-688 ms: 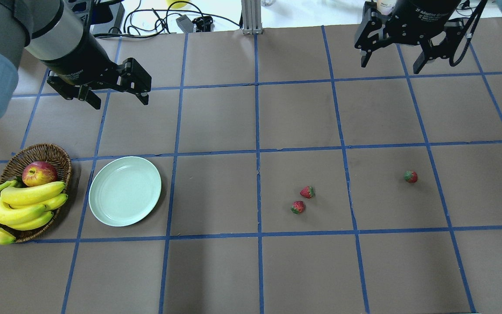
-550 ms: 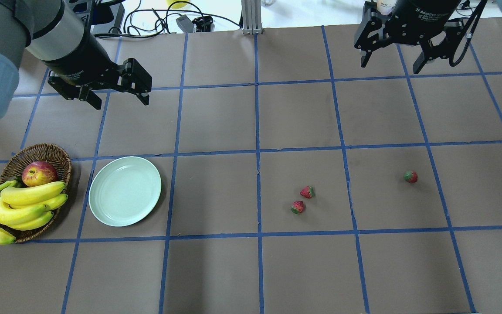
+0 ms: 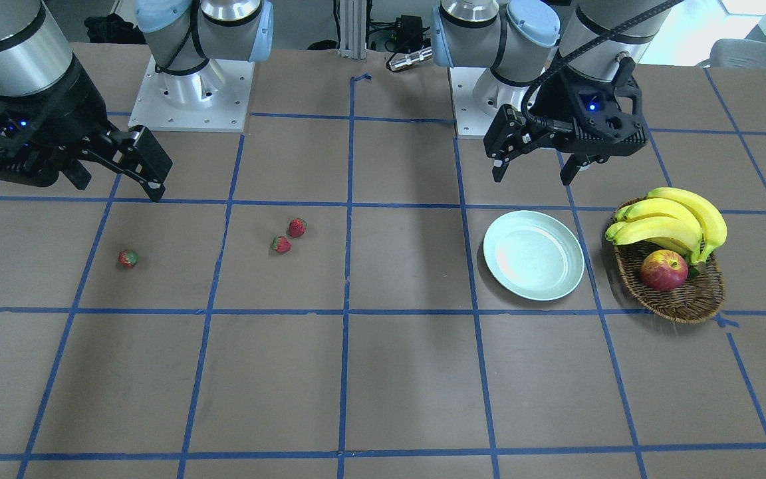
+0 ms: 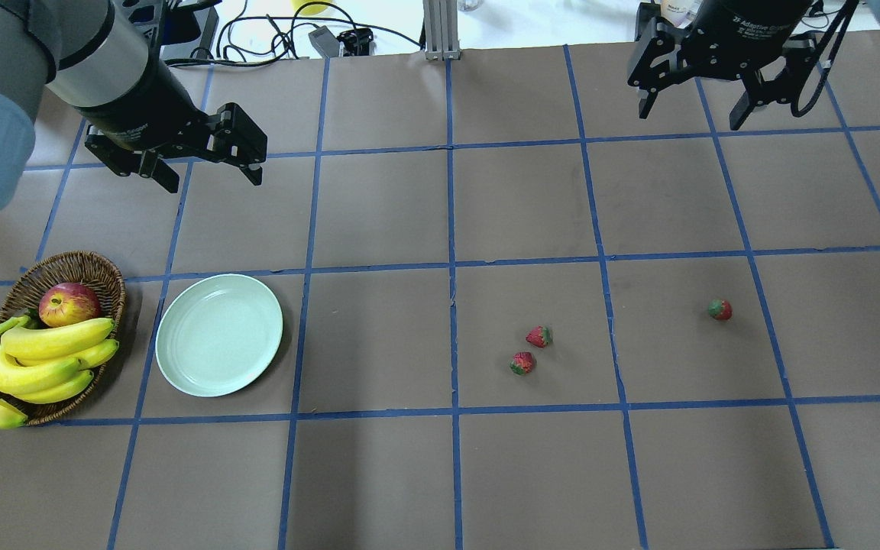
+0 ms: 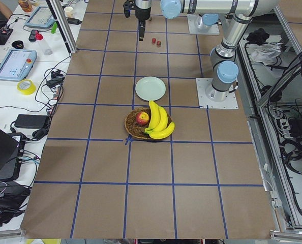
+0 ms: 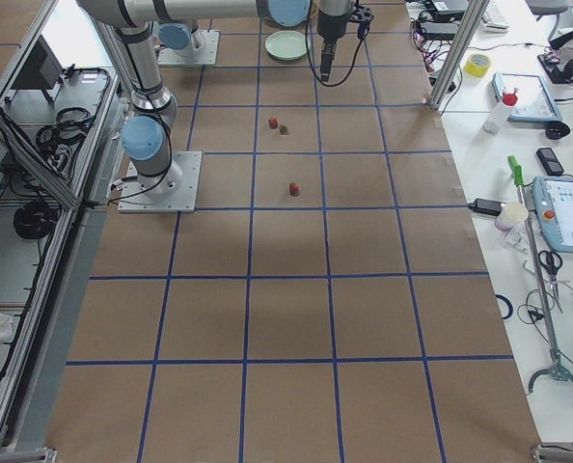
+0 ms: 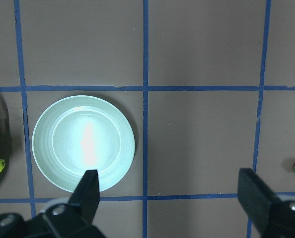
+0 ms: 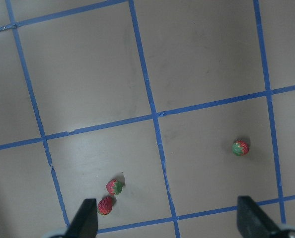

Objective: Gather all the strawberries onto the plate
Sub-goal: 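Move the right gripper toward the pair of strawberries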

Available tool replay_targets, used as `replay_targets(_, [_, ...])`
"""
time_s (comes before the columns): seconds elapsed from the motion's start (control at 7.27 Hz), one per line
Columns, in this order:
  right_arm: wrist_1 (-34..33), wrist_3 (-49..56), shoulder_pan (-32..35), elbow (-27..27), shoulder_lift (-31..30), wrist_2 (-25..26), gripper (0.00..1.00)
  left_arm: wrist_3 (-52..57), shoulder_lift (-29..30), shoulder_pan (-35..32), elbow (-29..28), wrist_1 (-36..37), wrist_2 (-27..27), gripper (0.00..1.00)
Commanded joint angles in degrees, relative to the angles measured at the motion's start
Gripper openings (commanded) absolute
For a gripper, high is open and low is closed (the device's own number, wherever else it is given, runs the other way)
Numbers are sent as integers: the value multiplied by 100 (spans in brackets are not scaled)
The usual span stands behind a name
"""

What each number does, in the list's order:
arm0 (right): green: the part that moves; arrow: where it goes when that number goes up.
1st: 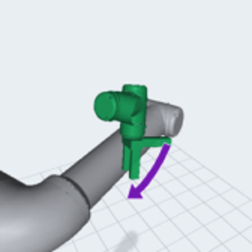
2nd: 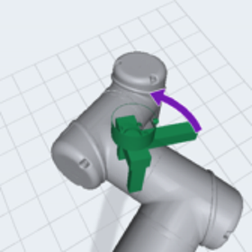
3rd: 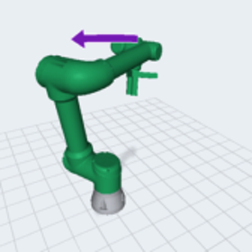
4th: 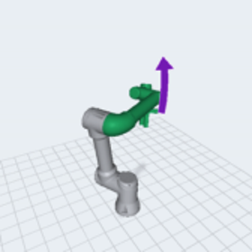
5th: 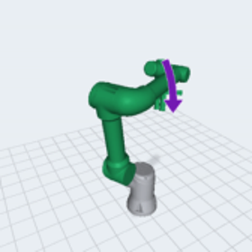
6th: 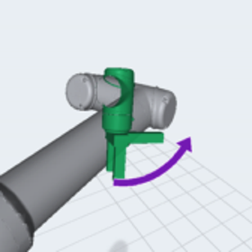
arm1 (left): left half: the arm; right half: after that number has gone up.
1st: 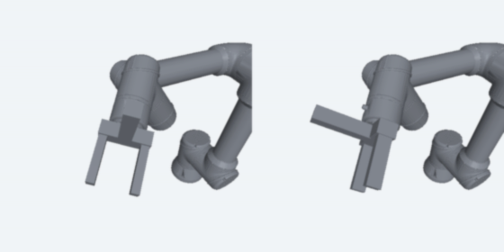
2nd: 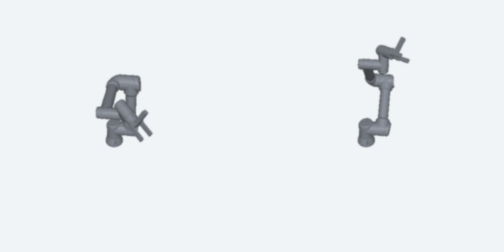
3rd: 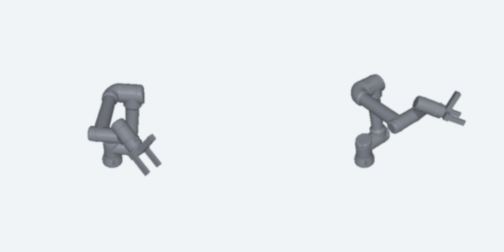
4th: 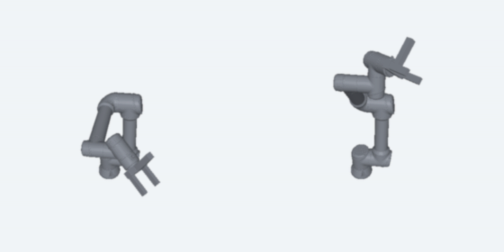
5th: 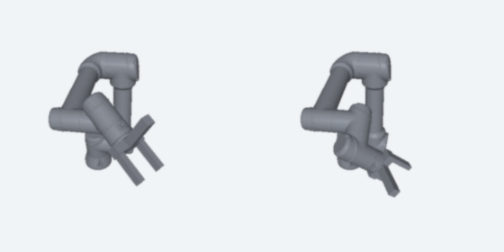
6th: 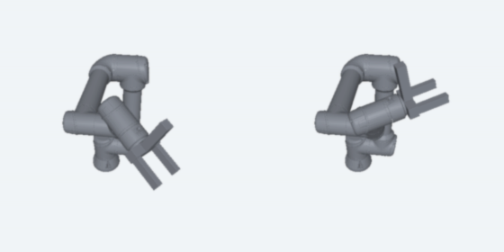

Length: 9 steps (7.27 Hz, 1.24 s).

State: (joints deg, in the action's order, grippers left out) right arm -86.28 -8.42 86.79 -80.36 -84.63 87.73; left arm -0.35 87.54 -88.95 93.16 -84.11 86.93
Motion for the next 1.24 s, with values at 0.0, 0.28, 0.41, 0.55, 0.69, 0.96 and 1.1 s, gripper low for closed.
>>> replay_targets(0.0, [128, -27, -83, -75, -1, -54, 100, 0, -8, 0, 0, 0, -1, 100])
replay_targets(0.28, [733, -18, 39, -129, 8, 7, 100, 0, -9, 0, 9, 0, 17, 100])
replay_targets(0.41, [126, -19, 162, -155, 8, -53, 100, 0, -9, 0, 9, 0, 17, 100])
replay_targets(0.55, [-289, -28, 424, -407, 60, -54, 100, 0, -17, 0, 9, -9, 43, 100])
replay_targets(0.69, [-937, -167, 644, -923, 78, -63, 100, 0, -17, 0, 9, 0, 34, 100])
replay_targets(0.96, [-2264, -737, 682, -2196, 140, -63, 100, 0, -17, 0, 9, 0, 26, 100])
replay_targets(1.1, [-2636, -757, 760, -2716, 148, -63, 100, 0, -17, 0, 9, 0, 26, 100])
